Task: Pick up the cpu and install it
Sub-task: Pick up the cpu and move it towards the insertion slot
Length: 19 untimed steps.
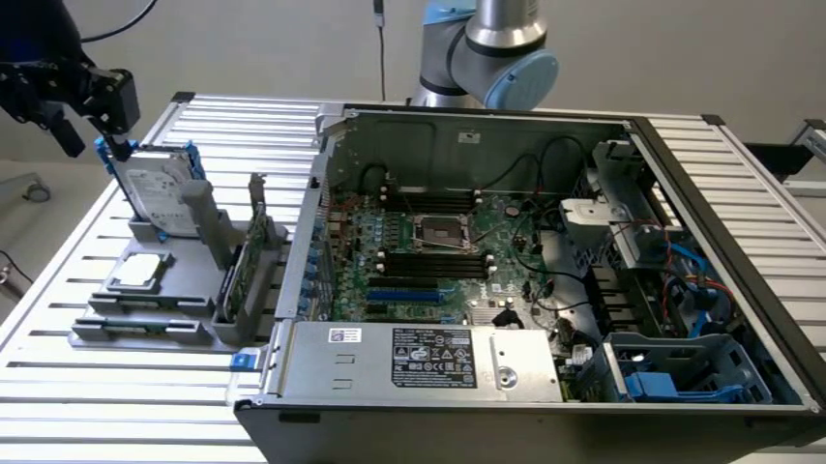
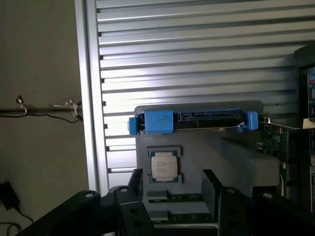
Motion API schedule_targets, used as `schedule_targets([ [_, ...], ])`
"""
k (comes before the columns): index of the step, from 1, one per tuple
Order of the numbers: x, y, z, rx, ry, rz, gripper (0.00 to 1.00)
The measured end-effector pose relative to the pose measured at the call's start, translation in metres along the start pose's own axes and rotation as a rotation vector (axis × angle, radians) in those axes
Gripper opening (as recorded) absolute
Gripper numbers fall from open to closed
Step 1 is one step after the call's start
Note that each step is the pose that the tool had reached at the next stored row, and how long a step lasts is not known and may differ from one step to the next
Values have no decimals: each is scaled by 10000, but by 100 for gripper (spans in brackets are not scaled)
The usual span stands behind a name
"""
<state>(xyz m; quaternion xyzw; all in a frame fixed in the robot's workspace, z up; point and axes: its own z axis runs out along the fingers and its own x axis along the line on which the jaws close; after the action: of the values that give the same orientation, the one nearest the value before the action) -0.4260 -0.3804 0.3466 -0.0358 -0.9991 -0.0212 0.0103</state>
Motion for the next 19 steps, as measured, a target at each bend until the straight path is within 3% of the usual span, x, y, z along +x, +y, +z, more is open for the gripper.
schedule_targets([
  [19, 99, -44, 346, 2, 1, -13, 60],
])
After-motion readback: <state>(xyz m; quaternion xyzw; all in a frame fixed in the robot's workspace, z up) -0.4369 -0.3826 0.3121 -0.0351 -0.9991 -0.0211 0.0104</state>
